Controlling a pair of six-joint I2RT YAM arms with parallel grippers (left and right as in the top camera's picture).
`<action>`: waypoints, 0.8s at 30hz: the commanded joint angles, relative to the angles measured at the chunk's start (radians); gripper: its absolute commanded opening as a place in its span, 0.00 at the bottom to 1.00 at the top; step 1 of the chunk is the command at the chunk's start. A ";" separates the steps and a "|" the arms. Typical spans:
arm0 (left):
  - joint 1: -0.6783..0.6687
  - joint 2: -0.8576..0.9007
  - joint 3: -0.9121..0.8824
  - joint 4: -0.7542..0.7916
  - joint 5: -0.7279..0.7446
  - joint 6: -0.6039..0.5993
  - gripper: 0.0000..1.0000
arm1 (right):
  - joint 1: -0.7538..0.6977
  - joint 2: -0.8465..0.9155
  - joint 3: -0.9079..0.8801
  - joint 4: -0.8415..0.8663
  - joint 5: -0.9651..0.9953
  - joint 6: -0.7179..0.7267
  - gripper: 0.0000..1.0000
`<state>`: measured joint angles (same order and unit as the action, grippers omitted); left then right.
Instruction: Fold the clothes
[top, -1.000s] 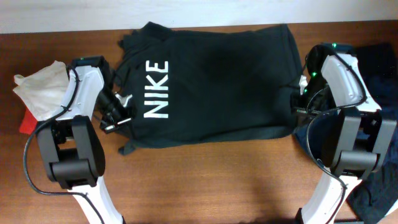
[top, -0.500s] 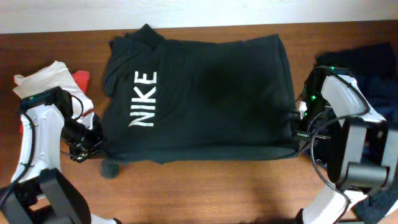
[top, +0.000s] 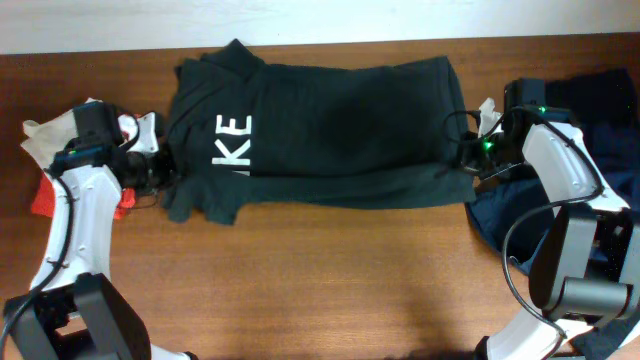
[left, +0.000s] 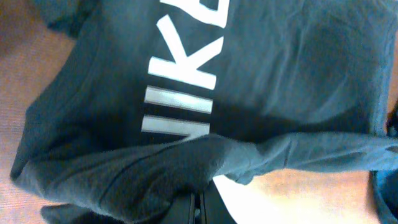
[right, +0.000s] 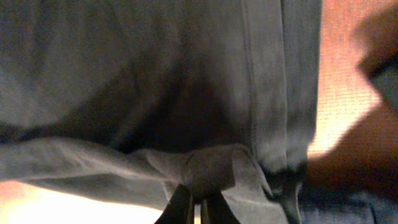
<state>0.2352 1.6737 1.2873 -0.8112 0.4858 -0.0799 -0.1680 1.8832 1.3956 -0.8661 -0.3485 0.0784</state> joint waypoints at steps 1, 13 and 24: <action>-0.018 0.004 0.005 0.064 -0.079 -0.064 0.00 | -0.003 -0.014 0.002 0.064 -0.036 0.001 0.04; -0.019 0.222 0.005 0.350 -0.090 -0.155 0.01 | -0.002 -0.011 0.001 0.269 0.099 0.016 0.06; -0.024 0.222 0.006 0.315 0.253 -0.050 0.56 | -0.003 0.021 0.001 0.119 0.197 0.014 0.34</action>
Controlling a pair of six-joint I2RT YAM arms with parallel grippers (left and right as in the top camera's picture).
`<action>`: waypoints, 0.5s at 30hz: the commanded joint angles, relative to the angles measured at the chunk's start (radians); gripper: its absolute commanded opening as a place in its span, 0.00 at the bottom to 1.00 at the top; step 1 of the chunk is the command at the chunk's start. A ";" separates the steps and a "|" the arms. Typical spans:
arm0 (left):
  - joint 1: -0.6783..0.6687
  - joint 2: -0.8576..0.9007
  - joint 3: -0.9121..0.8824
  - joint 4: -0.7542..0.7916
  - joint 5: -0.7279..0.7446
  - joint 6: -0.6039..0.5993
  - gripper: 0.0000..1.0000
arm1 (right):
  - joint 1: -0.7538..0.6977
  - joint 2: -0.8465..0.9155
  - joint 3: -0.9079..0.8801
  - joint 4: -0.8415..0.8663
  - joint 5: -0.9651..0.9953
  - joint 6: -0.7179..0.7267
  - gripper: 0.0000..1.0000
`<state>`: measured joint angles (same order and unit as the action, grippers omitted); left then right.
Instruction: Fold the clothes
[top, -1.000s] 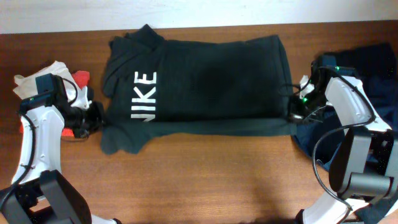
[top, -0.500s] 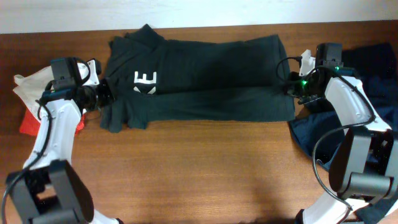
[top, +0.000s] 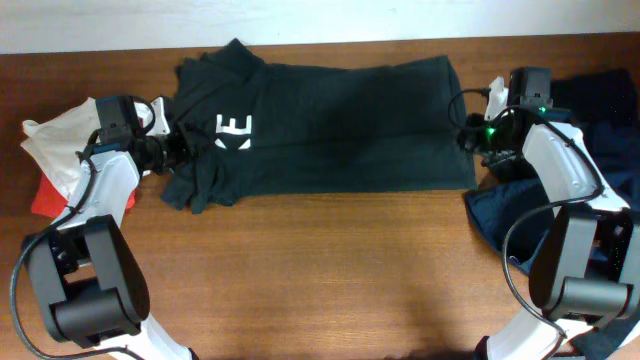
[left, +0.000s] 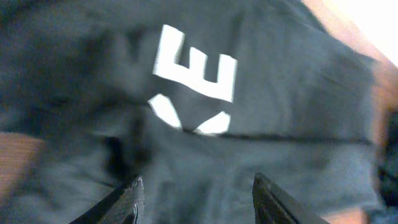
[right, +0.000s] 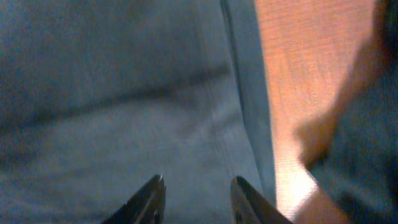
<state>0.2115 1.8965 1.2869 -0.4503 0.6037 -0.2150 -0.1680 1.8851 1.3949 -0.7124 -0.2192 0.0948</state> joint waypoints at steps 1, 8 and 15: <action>-0.014 -0.001 0.006 -0.107 0.099 0.145 0.55 | -0.003 0.042 0.002 -0.078 0.079 -0.004 0.31; -0.235 0.002 0.006 -0.307 -0.353 0.265 0.56 | -0.003 0.161 0.002 -0.193 0.104 -0.005 0.22; -0.336 0.003 0.005 -0.334 -0.647 0.265 0.56 | -0.003 0.162 0.002 -0.194 0.104 -0.005 0.22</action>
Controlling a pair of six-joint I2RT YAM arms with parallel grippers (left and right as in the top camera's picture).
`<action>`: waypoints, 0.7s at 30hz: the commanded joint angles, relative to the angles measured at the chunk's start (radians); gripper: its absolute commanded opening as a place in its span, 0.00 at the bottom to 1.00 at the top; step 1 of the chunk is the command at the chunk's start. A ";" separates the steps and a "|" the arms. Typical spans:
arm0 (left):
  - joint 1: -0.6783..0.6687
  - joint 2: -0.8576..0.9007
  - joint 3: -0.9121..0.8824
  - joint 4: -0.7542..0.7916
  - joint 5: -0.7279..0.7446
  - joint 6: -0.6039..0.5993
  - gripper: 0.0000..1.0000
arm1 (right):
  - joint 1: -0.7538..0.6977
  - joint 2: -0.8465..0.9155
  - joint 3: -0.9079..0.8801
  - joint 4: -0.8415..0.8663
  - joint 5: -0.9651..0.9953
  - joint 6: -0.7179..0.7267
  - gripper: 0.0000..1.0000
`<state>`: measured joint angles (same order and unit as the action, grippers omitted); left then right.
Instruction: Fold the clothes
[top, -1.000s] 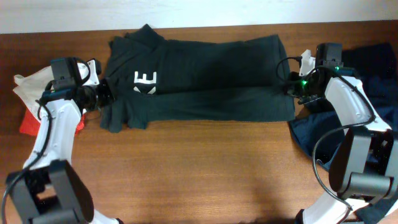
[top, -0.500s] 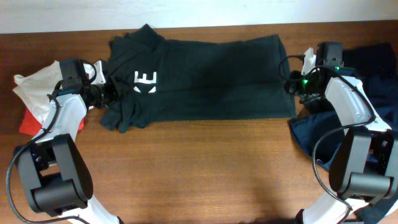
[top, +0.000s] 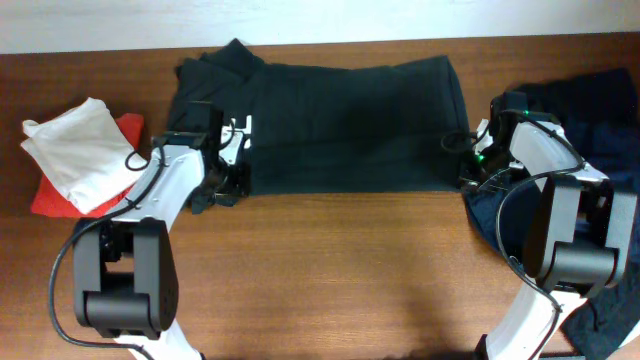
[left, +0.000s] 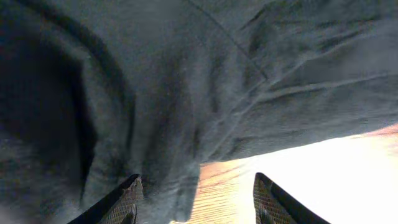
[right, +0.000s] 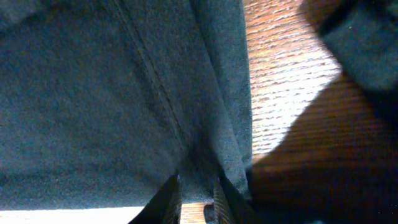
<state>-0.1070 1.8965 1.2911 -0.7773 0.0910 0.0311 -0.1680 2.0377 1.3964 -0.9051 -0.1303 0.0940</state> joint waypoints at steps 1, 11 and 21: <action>-0.020 0.003 0.001 -0.009 -0.147 0.019 0.56 | -0.003 0.009 0.000 -0.001 0.015 -0.005 0.22; -0.063 0.007 -0.050 0.029 -0.167 0.019 0.01 | -0.003 0.009 0.000 -0.005 0.015 -0.005 0.22; -0.060 -0.006 0.338 0.101 -0.116 -0.023 0.11 | -0.003 0.009 0.000 -0.007 0.015 -0.005 0.22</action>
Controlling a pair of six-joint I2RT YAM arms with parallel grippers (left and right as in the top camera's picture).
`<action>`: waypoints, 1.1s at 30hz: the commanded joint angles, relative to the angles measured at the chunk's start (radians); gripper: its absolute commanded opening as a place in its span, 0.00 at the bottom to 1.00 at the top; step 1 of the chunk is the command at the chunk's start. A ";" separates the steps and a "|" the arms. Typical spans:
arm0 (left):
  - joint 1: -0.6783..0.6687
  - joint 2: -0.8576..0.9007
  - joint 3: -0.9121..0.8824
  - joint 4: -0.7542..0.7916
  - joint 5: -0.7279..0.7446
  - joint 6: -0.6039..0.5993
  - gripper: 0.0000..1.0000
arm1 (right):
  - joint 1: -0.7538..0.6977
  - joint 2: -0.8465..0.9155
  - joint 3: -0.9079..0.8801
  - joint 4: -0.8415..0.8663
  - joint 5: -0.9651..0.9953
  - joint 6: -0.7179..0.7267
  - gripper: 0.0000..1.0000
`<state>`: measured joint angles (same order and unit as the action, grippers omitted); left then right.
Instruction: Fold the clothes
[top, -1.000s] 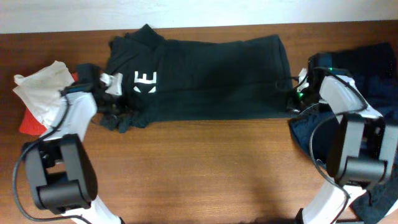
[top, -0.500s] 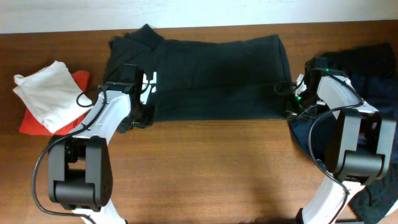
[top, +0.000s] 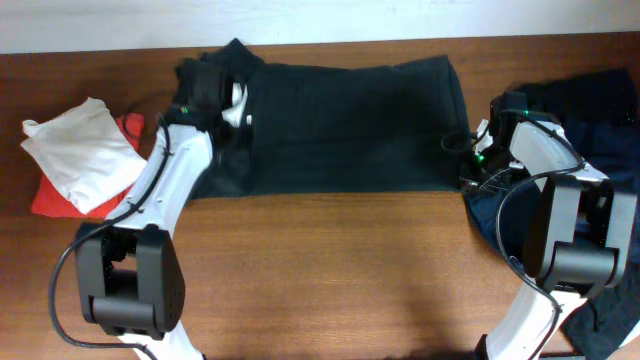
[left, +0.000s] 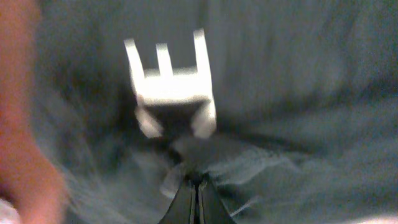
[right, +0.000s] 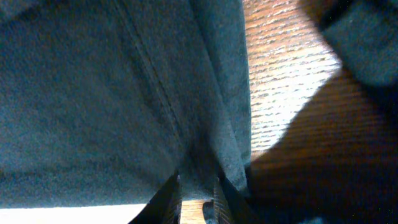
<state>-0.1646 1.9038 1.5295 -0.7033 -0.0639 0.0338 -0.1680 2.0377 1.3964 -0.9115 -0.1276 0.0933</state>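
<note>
A dark shirt (top: 350, 125) lies folded lengthwise across the far half of the table. My left gripper (top: 238, 118) sits over its left end. In the left wrist view this gripper (left: 198, 186) is shut on a pinch of shirt fabric just below the white letter (left: 168, 68). My right gripper (top: 468, 172) is at the shirt's near right corner. In the right wrist view it (right: 194, 186) has its jaws drawn in on the doubled hem (right: 230, 112), with fabric between the fingertips.
A white cloth (top: 75, 150) lies on a red one (top: 45, 200) at the left. A heap of dark blue garments (top: 600, 110) fills the right edge, close behind my right arm. Bare wooden table (top: 330, 280) stretches in front of the shirt.
My left gripper was open at the shirt's near left edge; now it is farther back by the white letter and shut on fabric. The bunched sleeve there looks flatter. The right gripper is unchanged.
First both grippers were shut on the shirt's near edge, with the letters KE showing. Then both were open and the near edge lay folded over, hiding part of the print. Then the left stood open at the near left sleeve, the right narrowed on the right corner. Now the left grips fabric.
</note>
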 joint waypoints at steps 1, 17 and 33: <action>-0.003 -0.013 0.105 0.032 0.058 -0.026 0.51 | -0.003 0.009 0.000 0.000 0.013 -0.004 0.22; 0.221 0.000 -0.159 -0.192 -0.013 -0.198 0.92 | -0.003 0.009 0.000 -0.014 0.016 -0.004 0.33; 0.259 0.000 -0.301 0.079 -0.214 -0.198 0.11 | -0.004 0.009 0.000 -0.037 0.053 -0.003 0.33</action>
<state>0.0902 1.9022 1.2404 -0.6281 -0.2253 -0.1638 -0.1688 2.0377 1.3964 -0.9386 -0.0937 0.0933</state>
